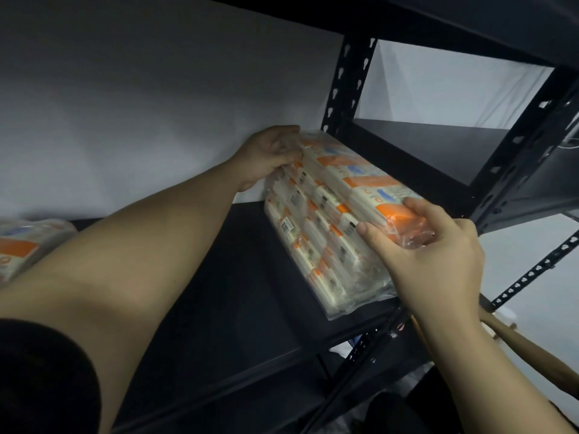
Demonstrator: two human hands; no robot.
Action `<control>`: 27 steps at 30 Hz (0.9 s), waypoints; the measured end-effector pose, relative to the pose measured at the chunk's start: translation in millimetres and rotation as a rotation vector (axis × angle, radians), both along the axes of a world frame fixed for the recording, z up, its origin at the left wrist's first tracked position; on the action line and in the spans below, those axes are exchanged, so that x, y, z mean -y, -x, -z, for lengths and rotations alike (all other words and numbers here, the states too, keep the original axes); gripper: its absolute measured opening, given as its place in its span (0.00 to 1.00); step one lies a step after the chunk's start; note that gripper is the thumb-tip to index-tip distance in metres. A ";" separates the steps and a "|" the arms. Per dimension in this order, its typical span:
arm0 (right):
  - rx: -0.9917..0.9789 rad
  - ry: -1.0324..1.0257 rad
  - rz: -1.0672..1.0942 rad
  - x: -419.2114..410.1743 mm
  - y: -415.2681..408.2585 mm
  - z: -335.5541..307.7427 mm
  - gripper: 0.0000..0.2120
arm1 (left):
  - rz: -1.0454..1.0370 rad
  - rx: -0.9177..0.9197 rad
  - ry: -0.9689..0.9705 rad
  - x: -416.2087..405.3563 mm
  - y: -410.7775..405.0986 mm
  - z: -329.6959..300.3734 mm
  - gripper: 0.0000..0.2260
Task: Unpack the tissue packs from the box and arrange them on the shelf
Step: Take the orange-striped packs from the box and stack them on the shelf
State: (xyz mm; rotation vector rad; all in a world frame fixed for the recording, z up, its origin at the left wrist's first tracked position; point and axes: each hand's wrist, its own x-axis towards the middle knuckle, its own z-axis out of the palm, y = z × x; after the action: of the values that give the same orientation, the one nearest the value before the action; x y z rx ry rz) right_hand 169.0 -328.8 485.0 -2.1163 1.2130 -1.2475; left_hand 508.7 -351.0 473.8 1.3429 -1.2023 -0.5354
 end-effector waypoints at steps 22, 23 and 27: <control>-0.156 0.312 0.056 -51.2 5.2 16.5 0.37 | -0.218 0.064 -0.171 -84.5 22.6 14.8 0.32; -0.145 0.338 0.038 -59.1 1.7 19.0 0.35 | -0.235 0.091 -0.193 -99.1 23.0 17.3 0.31; -0.122 0.391 -0.142 -88.9 -21.5 38.4 0.29 | -0.335 0.245 -0.295 -164.3 18.8 25.8 0.26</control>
State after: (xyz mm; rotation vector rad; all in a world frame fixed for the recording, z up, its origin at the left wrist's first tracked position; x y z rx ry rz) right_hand 190.5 -239.9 446.6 -2.5394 0.8987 -1.3980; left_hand 489.8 -186.7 448.0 1.8636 -1.0871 -0.3199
